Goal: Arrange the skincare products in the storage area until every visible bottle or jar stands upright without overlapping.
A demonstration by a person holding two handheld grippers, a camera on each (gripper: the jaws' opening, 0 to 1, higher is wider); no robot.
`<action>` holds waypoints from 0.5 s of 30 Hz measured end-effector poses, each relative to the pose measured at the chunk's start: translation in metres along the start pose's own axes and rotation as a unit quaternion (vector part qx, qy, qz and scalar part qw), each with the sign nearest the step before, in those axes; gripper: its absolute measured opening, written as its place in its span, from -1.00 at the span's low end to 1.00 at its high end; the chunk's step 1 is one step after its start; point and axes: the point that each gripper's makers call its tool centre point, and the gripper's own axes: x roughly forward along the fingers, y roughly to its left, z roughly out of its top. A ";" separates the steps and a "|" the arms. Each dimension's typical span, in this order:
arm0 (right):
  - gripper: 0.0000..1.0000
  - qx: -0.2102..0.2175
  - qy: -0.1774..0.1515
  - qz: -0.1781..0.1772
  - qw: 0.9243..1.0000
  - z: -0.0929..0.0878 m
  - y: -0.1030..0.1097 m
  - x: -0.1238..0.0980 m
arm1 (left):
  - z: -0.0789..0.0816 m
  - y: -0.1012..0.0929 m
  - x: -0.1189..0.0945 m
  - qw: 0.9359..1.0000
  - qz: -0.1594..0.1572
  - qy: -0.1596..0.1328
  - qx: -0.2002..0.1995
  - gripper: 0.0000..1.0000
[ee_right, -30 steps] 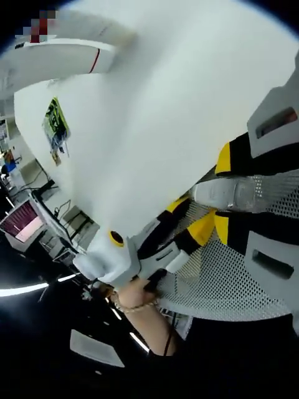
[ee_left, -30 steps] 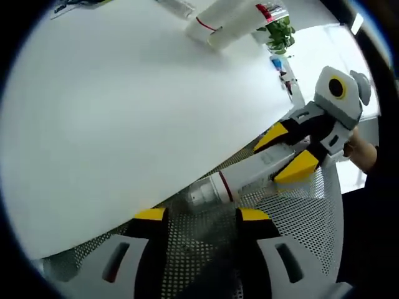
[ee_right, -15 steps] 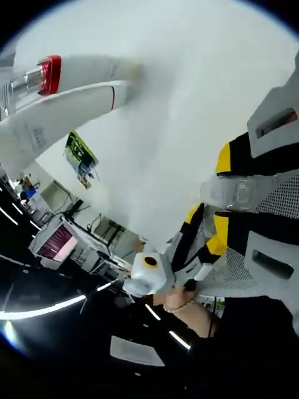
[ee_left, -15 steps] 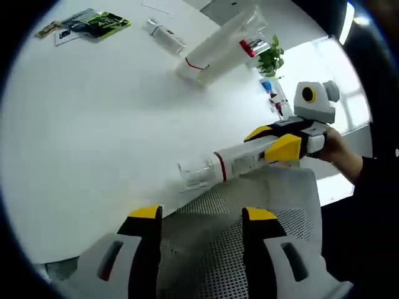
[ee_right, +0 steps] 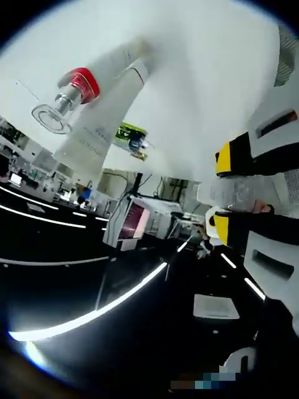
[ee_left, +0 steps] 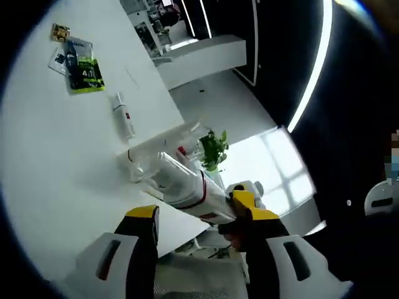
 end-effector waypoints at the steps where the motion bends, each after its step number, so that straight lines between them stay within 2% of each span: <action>1: -0.76 0.001 -0.011 0.013 1.000 0.002 0.006 0.000 | 0.007 -0.006 0.000 1.000 -0.011 -0.018 -0.005 -0.04; 4: -0.75 0.020 -0.040 0.049 0.998 0.006 0.022 0.000 | 0.019 -0.018 0.002 0.998 -0.025 -0.054 -0.011 -0.08; 6: -0.75 0.017 -0.039 0.052 0.998 0.004 0.024 -0.001 | 0.026 -0.028 0.003 0.997 -0.037 -0.073 -0.013 -0.12; 8: -0.75 0.037 -0.049 0.069 0.996 0.003 0.031 0.000 | 0.031 -0.035 0.004 0.996 -0.041 -0.083 -0.014 -0.18; 13: -0.75 0.044 -0.056 0.082 0.994 -0.001 0.035 0.001 | 0.037 -0.046 0.008 0.995 -0.035 -0.089 0.001 -0.38; 15: -0.75 0.056 -0.063 0.092 0.992 -0.001 0.037 0.002 | 0.038 -0.042 0.008 0.996 -0.013 -0.088 0.007 -0.48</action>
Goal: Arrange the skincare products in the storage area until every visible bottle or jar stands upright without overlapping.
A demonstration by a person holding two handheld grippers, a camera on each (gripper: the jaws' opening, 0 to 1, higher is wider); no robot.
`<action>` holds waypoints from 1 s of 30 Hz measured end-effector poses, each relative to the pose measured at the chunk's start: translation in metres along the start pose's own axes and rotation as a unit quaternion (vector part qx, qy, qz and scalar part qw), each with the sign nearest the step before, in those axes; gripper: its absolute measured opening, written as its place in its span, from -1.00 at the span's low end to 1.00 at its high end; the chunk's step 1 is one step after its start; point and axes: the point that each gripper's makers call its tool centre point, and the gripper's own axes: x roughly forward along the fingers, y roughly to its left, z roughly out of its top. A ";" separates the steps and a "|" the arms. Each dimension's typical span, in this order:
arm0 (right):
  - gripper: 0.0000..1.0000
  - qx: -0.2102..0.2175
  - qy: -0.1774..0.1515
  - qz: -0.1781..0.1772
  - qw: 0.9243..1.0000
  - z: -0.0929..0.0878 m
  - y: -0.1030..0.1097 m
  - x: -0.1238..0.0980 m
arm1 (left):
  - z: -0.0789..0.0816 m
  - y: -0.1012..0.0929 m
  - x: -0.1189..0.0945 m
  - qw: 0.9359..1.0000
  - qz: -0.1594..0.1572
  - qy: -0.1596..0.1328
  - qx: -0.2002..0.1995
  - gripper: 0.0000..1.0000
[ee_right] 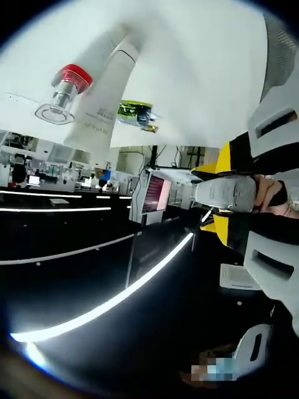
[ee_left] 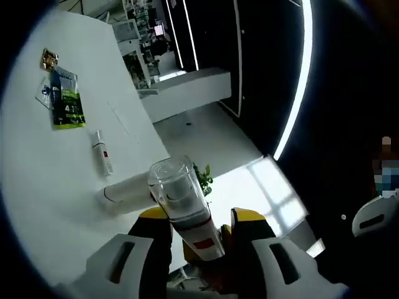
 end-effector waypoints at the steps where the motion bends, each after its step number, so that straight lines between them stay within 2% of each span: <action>1: -0.74 0.003 -0.001 0.004 1.000 -0.001 0.001 0.000 | 0.002 0.002 -0.001 1.000 0.011 -0.003 0.007 -0.58; 3: -0.74 -0.001 -0.003 0.004 1.000 -0.002 0.002 0.001 | 0.003 0.002 -0.002 1.000 0.022 -0.002 -0.010 -0.59; 4: -0.73 -0.003 -0.004 0.003 1.000 -0.002 0.003 0.001 | 0.003 0.002 -0.002 1.000 0.026 -0.004 -0.005 -0.59; 6: -0.72 -0.040 -0.019 0.009 0.999 0.003 0.007 0.002 | 0.005 0.000 -0.003 0.999 0.031 -0.005 -0.005 -0.59; 8: -0.69 -0.078 -0.031 -0.002 0.996 0.009 0.008 0.002 | 0.007 0.001 -0.003 0.999 0.045 -0.002 -0.003 -0.60; 9: -0.55 -0.140 -0.029 0.005 0.990 0.011 0.016 0.003 | 0.008 0.000 -0.004 0.999 0.049 -0.003 0.002 -0.62; 10: -0.50 -0.163 -0.030 -0.013 0.986 0.013 0.012 0.002 | 0.009 0.002 -0.004 0.997 0.065 0.006 0.034 -0.62; 11: -0.48 -0.223 -0.022 -0.026 0.974 0.014 0.013 0.002 | 0.010 0.002 -0.004 0.996 0.073 0.010 0.048 -0.62; 12: -0.46 -0.254 -0.008 -0.038 0.966 0.013 0.012 0.000 | 0.012 0.001 -0.004 0.995 0.083 0.016 0.061 -0.63; 13: -0.46 -0.315 0.003 -0.050 0.948 0.013 0.015 -0.001 | 0.014 0.001 -0.004 0.993 0.090 0.019 0.077 -0.63; 14: -0.51 -0.357 0.008 -0.055 0.932 0.014 0.019 -0.002 | 0.017 0.001 -0.003 0.991 0.098 0.020 0.092 -0.63; 15: -0.55 -0.411 0.017 -0.068 0.909 0.015 0.022 -0.003 | 0.021 0.002 -0.003 0.987 0.108 0.024 0.114 -0.63; 17: -0.55 -0.471 0.043 -0.092 0.876 0.015 0.023 -0.005 | 0.026 0.000 -0.002 0.982 0.120 0.027 0.140 -0.64; 18: -0.50 -0.504 0.061 -0.110 0.854 0.015 0.023 -0.006 | 0.027 -0.001 -0.002 0.982 0.122 0.027 0.142 -0.64; 19: -0.42 -0.532 0.073 -0.112 0.836 0.013 0.026 -0.005 | 0.026 -0.004 0.000 0.980 0.126 0.028 0.152 -0.64; 20: -0.38 -0.570 0.091 -0.122 0.808 0.011 0.029 -0.004 | 0.026 -0.004 0.001 0.977 0.133 0.031 0.164 -0.64; 22: -0.35 -0.627 0.103 -0.131 0.761 0.010 0.035 0.000 | 0.027 -0.002 0.001 0.962 0.155 0.049 0.218 -0.64; 23: -0.34 -0.661 0.125 -0.130 0.728 0.003 0.037 0.003 | 0.026 -0.002 0.002 0.952 0.166 0.060 0.249 -0.64; 25: -0.35 -0.695 0.141 -0.129 0.693 -0.004 0.038 0.011 | 0.022 -0.008 0.006 0.944 0.167 0.068 0.278 -0.63; 26: -0.36 -0.701 0.150 -0.125 0.686 -0.008 0.037 0.013 | 0.021 -0.011 0.008 0.940 0.167 0.071 0.288 -0.63; 27: -0.34 -0.700 0.160 -0.144 0.681 -0.007 0.029 0.013 | 0.018 -0.014 0.009 0.937 0.168 0.074 0.297 -0.63; 28: -0.35 -0.708 0.164 -0.151 0.670 -0.006 0.025 0.013 | 0.017 -0.016 0.011 0.933 0.169 0.074 0.310 -0.63; 29: -0.39 -0.709 0.164 -0.165 0.666 -0.002 0.018 0.013 | 0.017 -0.016 0.011 0.933 0.168 0.076 0.308 -0.63; 30: -0.47 -0.707 0.163 -0.169 0.667 -0.001 0.016 0.013 | 0.016 -0.017 0.012 0.931 0.169 0.077 0.313 -0.63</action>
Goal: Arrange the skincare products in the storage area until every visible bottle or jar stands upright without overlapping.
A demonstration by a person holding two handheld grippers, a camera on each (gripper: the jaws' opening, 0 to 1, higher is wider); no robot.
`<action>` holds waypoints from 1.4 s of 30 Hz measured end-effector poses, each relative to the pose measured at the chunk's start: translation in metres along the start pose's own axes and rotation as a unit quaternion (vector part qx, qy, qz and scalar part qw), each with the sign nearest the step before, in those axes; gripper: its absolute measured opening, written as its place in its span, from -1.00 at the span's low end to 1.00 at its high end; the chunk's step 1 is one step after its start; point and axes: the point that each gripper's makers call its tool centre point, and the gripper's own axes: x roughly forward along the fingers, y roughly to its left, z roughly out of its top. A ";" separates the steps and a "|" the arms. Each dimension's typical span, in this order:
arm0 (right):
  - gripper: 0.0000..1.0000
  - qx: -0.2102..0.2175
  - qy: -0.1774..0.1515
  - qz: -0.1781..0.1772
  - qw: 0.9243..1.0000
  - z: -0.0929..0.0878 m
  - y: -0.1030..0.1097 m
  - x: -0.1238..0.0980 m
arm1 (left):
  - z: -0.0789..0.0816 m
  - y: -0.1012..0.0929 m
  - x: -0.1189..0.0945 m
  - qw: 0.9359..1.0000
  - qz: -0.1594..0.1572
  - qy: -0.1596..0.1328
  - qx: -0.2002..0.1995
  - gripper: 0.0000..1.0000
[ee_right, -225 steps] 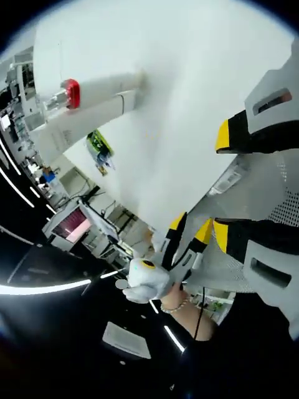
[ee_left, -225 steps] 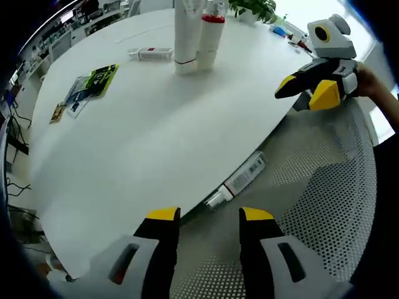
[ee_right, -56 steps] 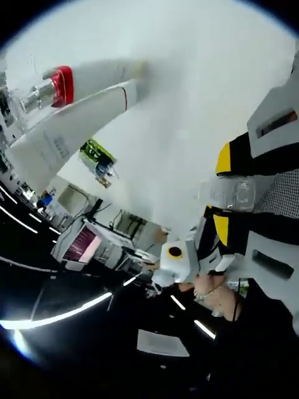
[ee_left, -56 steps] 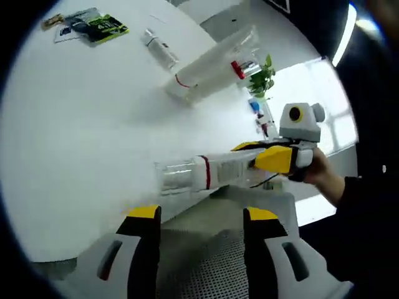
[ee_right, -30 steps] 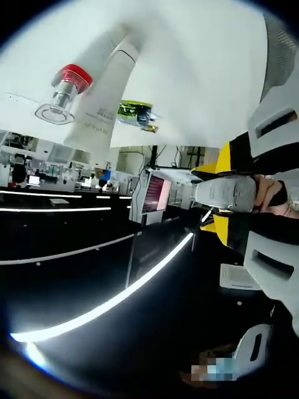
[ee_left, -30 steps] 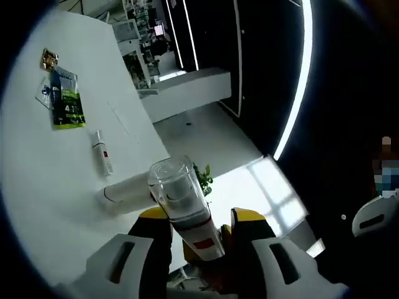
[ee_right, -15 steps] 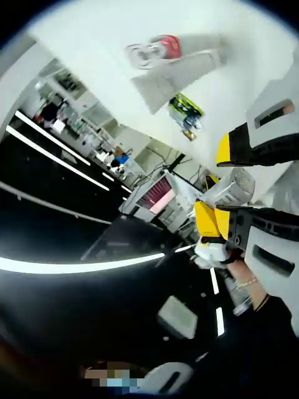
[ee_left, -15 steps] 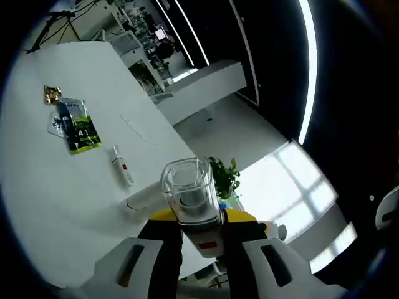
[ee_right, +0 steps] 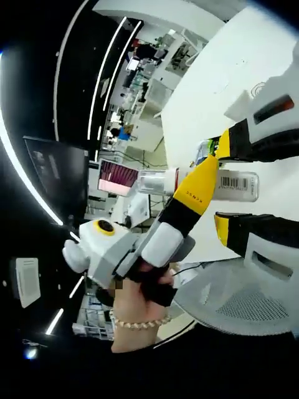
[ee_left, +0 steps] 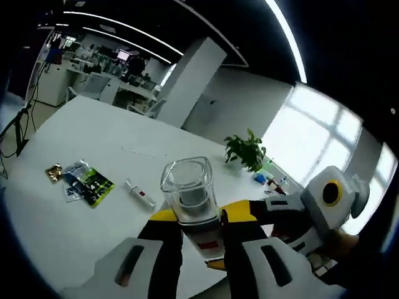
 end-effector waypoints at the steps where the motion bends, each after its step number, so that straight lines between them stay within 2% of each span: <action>1: -0.53 0.006 0.000 -0.007 1.000 -0.003 -0.005 0.001 | -0.001 -0.002 0.000 1.000 0.004 0.002 0.009 -0.63; 2: -0.56 0.005 -0.003 -0.006 1.000 -0.002 -0.005 0.000 | 0.001 0.000 0.000 1.000 0.011 0.000 0.029 -0.63; 4: -0.59 0.011 -0.004 -0.010 1.000 -0.002 -0.007 -0.001 | 0.001 -0.001 0.001 0.999 0.015 0.001 0.037 -0.63; 6: -0.74 0.013 -0.005 -0.015 1.000 -0.003 -0.011 -0.001 | 0.003 -0.005 0.000 0.999 0.018 -0.001 0.046 -0.63; 7: -0.75 0.020 -0.007 -0.018 1.000 -0.003 -0.014 -0.001 | 0.003 -0.007 0.000 0.999 0.019 0.001 0.050 -0.64; 8: -0.76 0.039 -0.006 -0.011 0.999 -0.005 -0.011 -0.001 | 0.002 -0.009 0.001 0.997 0.021 0.004 0.067 -0.63; 11: -0.78 0.054 -0.018 0.007 0.998 -0.006 -0.009 -0.004 | 0.001 -0.008 0.001 0.997 0.019 0.006 0.073 -0.63; 13: -0.79 0.084 -0.028 0.023 0.996 -0.008 -0.008 -0.005 | 0.000 -0.013 0.001 0.995 -0.002 0.013 0.099 -0.61; 14: -0.79 0.096 -0.045 0.033 0.994 -0.007 -0.007 -0.006 | 0.001 -0.015 0.001 0.994 -0.009 0.011 0.105 -0.60; 16: -0.80 0.110 -0.049 0.043 0.992 -0.011 -0.006 -0.008 | -0.001 -0.022 0.000 0.990 -0.044 0.022 0.134 -0.57; 17: -0.80 0.129 -0.057 0.051 0.989 -0.013 -0.004 -0.009 | -0.003 -0.021 -0.002 0.989 -0.048 0.032 0.138 -0.50; 19: -0.80 0.140 -0.077 0.069 0.985 -0.015 -0.003 -0.011 | -0.002 -0.025 -0.005 0.984 -0.067 0.037 0.163 -0.30; 21: -0.80 0.165 -0.104 0.092 0.977 -0.013 -0.001 -0.015 | -0.001 -0.034 -0.010 0.977 -0.095 0.045 0.183 -0.16; 24: -0.79 0.180 -0.135 0.137 0.965 -0.007 0.005 -0.023 | 0.005 -0.042 -0.016 0.970 -0.142 0.042 0.195 -0.17; 26: -0.79 0.189 -0.144 0.169 0.957 -0.004 0.011 -0.028 | 0.009 -0.052 -0.022 0.960 -0.181 0.044 0.209 -0.15; 31: -0.79 0.178 -0.148 0.187 0.955 -0.003 0.013 -0.030 | 0.015 -0.064 -0.032 0.938 -0.250 0.055 0.235 -0.18; 36: -0.79 0.160 -0.151 0.213 0.952 0.001 0.022 -0.031 | 0.005 -0.059 -0.029 0.922 -0.248 0.093 0.283 -0.19; 37: -0.79 0.158 -0.152 0.217 0.951 0.001 0.023 -0.031 | 0.001 -0.058 -0.027 0.917 -0.246 0.103 0.297 -0.20; 40: -0.79 0.152 -0.154 0.226 0.950 0.001 0.026 -0.031 | -0.004 -0.061 -0.026 0.908 -0.251 0.111 0.316 -0.28; 42: -0.79 0.146 -0.149 0.234 0.949 -0.001 0.029 -0.031 | -0.005 -0.063 -0.023 0.902 -0.252 0.111 0.331 -0.41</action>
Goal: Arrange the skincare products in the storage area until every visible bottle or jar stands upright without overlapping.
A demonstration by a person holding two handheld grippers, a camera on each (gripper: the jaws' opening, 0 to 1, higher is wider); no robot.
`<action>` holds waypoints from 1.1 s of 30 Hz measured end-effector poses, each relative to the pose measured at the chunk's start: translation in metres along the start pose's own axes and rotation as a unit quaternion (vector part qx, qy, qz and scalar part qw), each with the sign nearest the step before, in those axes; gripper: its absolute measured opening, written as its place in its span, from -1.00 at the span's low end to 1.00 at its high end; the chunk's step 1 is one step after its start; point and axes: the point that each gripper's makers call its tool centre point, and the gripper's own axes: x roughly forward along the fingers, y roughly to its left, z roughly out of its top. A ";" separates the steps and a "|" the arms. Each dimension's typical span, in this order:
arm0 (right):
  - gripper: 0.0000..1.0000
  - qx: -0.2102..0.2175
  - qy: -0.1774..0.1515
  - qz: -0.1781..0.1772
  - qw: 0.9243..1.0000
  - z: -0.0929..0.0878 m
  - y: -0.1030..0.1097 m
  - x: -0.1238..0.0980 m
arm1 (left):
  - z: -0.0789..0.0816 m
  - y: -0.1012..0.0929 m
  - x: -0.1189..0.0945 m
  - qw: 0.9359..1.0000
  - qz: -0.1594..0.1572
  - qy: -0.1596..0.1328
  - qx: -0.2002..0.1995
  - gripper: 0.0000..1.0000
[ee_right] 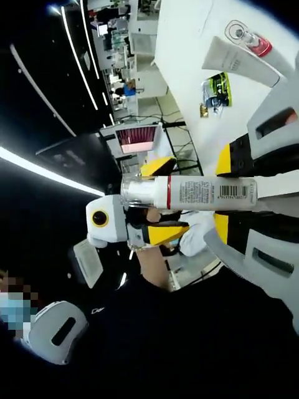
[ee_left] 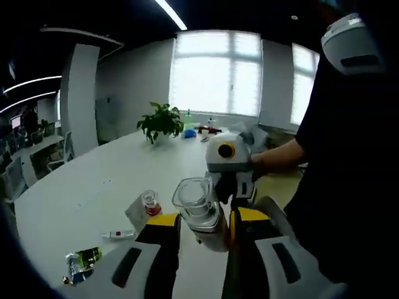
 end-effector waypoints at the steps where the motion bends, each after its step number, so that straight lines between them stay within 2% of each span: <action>1: -0.79 -0.005 0.004 0.002 1.000 -0.002 0.000 0.000 | -0.001 0.001 0.001 1.000 0.004 0.003 0.004 -0.47; 5: -0.76 -0.006 0.015 -0.024 1.000 -0.008 -0.011 0.000 | -0.011 0.009 0.006 0.999 0.010 0.027 -0.015 -0.49; 7: -0.74 -0.011 0.045 -0.045 0.998 -0.018 -0.020 -0.001 | -0.014 0.007 0.011 0.999 0.013 0.040 -0.010 -0.52; 9: -0.72 0.007 0.067 -0.064 0.996 -0.026 -0.027 -0.002 | -0.021 0.010 0.017 0.998 0.022 0.060 0.010 -0.53; 13: -0.67 0.001 0.087 -0.102 0.991 -0.038 -0.042 -0.004 | -0.030 0.015 0.031 0.996 0.030 0.080 0.029 -0.54; 17: -0.51 -0.005 0.123 -0.173 0.977 -0.064 -0.069 -0.011 | -0.046 0.031 0.048 0.992 0.048 0.107 0.053 -0.54; 18: -0.49 -0.004 0.124 -0.180 0.976 -0.069 -0.072 -0.012 | -0.053 0.036 0.055 0.991 0.047 0.111 0.054 -0.54; 20: -0.49 0.011 0.131 -0.220 0.967 -0.087 -0.088 -0.021 | -0.068 0.049 0.068 0.991 0.050 0.115 0.039 -0.54; 22: -0.47 0.024 0.150 -0.244 0.958 -0.109 -0.101 -0.031 | -0.079 0.056 0.079 0.991 0.051 0.118 0.040 -0.54; 24: -0.48 0.022 0.155 -0.268 0.951 -0.116 -0.106 -0.039 | -0.093 0.068 0.093 0.990 0.052 0.120 0.042 -0.54; 29: -0.48 0.048 0.154 -0.281 0.946 -0.129 -0.105 -0.049 | -0.113 0.083 0.116 0.991 0.046 0.120 0.023 -0.55; 33: -0.48 0.063 0.157 -0.303 0.938 -0.140 -0.107 -0.058 | -0.125 0.090 0.128 0.992 0.040 0.115 0.016 -0.55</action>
